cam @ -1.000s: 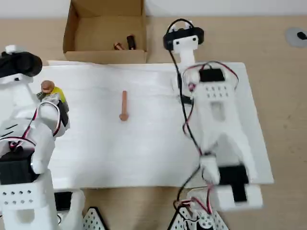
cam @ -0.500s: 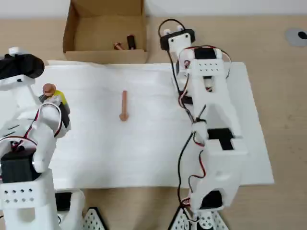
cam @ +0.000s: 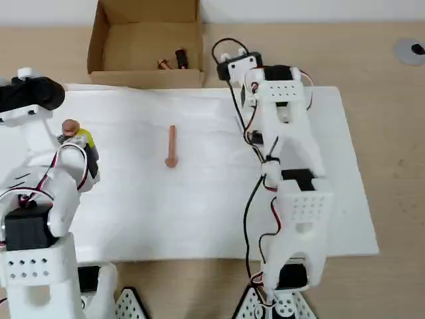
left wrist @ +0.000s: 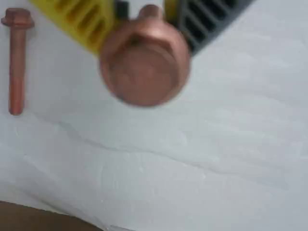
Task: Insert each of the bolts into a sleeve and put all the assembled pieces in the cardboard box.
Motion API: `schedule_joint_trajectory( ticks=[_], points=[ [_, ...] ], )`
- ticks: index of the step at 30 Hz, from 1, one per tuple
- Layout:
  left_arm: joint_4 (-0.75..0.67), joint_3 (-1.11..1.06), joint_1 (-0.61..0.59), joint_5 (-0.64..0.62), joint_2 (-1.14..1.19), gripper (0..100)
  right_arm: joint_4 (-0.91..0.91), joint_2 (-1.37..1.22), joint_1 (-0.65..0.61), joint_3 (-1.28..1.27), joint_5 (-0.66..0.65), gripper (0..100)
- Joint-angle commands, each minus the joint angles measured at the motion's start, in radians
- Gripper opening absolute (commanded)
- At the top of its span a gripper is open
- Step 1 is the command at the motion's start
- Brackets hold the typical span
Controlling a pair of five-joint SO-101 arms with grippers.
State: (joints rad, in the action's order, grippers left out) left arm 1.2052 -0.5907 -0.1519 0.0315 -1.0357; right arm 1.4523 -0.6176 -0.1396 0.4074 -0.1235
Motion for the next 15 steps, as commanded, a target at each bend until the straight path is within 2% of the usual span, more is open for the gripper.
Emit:
schedule_joint_trajectory(
  ticks=[1, 7, 15],
  points=[
    [-0.009, -0.014, 0.014, -0.002, -0.018, 1, 0.003, -0.004, -0.004, 0.058, -0.052, 23.9],
    [-0.009, -0.081, 0.011, -0.002, -0.025, 1, -0.037, -0.033, -0.012, 0.081, -0.078, 23.9],
    [-0.009, -0.089, 0.008, 0.000, -0.025, 1, -0.037, -0.134, -0.047, 0.245, -0.078, 23.9]
  ],
)
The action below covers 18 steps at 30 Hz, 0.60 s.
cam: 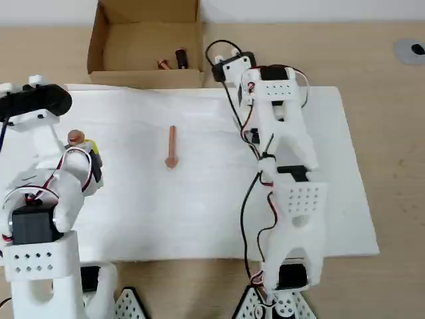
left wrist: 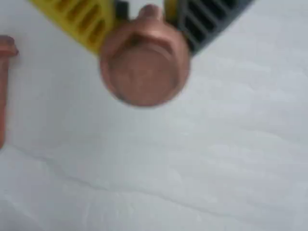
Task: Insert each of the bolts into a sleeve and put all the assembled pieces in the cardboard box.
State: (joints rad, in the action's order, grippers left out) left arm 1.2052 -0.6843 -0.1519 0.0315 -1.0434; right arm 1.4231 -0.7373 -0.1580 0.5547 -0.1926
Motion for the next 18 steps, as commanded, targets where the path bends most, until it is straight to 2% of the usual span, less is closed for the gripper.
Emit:
schedule_joint_trajectory(
  ticks=[1, 9, 13, 18],
  points=[
    [-0.009, 0.005, 0.008, 0.000, -0.018, 1, -0.006, -0.035, -0.035, 0.122, -0.009, 23.9],
    [-0.009, 0.005, 0.008, 0.002, -0.018, 1, -0.002, -0.203, -0.054, 0.268, -0.008, 23.8],
    [-0.008, 0.005, 0.008, 0.003, -0.018, 1, 0.060, -0.259, -0.051, 0.312, -0.002, 23.6],
    [-0.008, 0.005, 0.009, 0.003, -0.018, 1, 0.146, -0.283, -0.051, 0.412, -0.006, 12.8]
  ],
)
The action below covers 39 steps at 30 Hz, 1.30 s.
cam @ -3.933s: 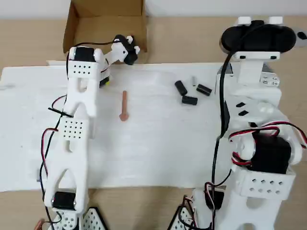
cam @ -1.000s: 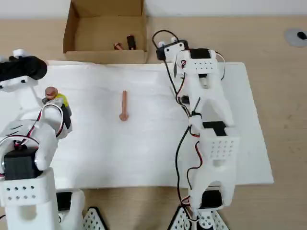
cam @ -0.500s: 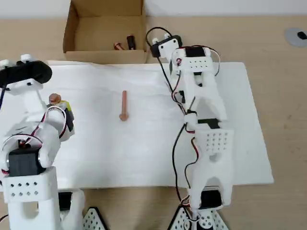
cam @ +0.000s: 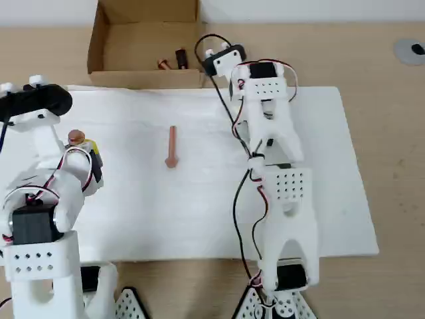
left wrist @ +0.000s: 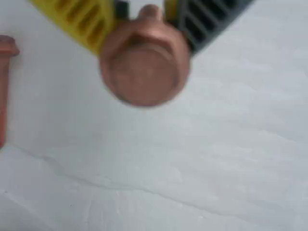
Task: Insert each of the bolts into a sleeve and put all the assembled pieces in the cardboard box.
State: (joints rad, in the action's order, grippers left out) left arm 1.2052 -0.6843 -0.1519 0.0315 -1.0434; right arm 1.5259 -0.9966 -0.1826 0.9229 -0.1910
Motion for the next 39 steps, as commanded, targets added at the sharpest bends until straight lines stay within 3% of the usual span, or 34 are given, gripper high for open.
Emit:
schedule_joint_trajectory(
  ticks=[1, 9, 23, 27, 33, 39],
  points=[
    [-0.008, 0.005, 0.011, 0.003, -0.018, 1, 0.058, -0.024, -0.027, 0.067, -0.008, 11.1],
    [0.020, 0.014, 0.014, 0.003, -0.018, 1, 0.196, -0.027, -0.030, 0.223, -0.003, 1.1],
    [0.026, 0.014, 0.006, 0.069, -0.018, 1, 0.264, 0.033, -0.031, 0.556, 0.000, 1.0],
    [0.025, 0.049, 0.006, 0.074, -0.019, 1, 0.264, 0.174, -0.064, 0.616, 0.018, 1.0],
    [0.026, 0.184, 0.014, 0.071, -0.019, 1, 0.265, 0.507, -0.168, 0.591, 0.199, 0.9],
    [0.037, 0.269, 0.011, 0.071, -0.073, 1, 0.265, 0.895, -0.326, 0.272, 0.296, 0.9]
  ],
)
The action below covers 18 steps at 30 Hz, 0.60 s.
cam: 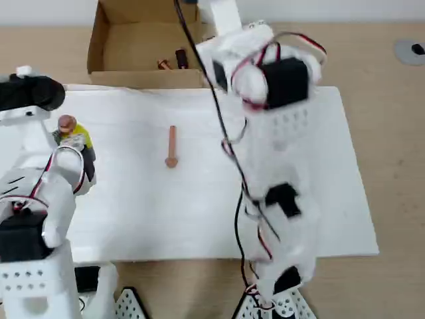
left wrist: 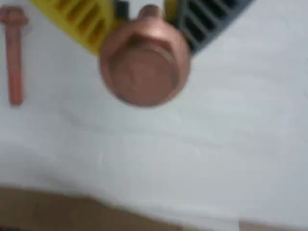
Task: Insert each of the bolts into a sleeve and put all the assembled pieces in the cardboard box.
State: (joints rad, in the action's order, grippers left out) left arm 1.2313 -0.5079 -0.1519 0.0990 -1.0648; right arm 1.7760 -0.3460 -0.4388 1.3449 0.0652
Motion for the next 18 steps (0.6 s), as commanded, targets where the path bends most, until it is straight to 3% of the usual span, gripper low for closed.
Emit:
schedule_joint_trajectory(
  ticks=[1, 11, 18],
  points=[
    [0.020, 0.104, 0.014, 0.002, -0.082, 1, 0.014, 0.318, -0.097, -0.229, 0.046, 0.9],
    [0.028, 0.124, 0.006, 0.006, -0.401, 1, -0.005, 0.891, -0.309, -1.000, 0.068, 0.9],
    [-0.120, -0.133, 0.012, 0.002, -0.526, 1, -0.270, 1.152, -0.383, -1.469, 0.071, 1.0]
  ],
)
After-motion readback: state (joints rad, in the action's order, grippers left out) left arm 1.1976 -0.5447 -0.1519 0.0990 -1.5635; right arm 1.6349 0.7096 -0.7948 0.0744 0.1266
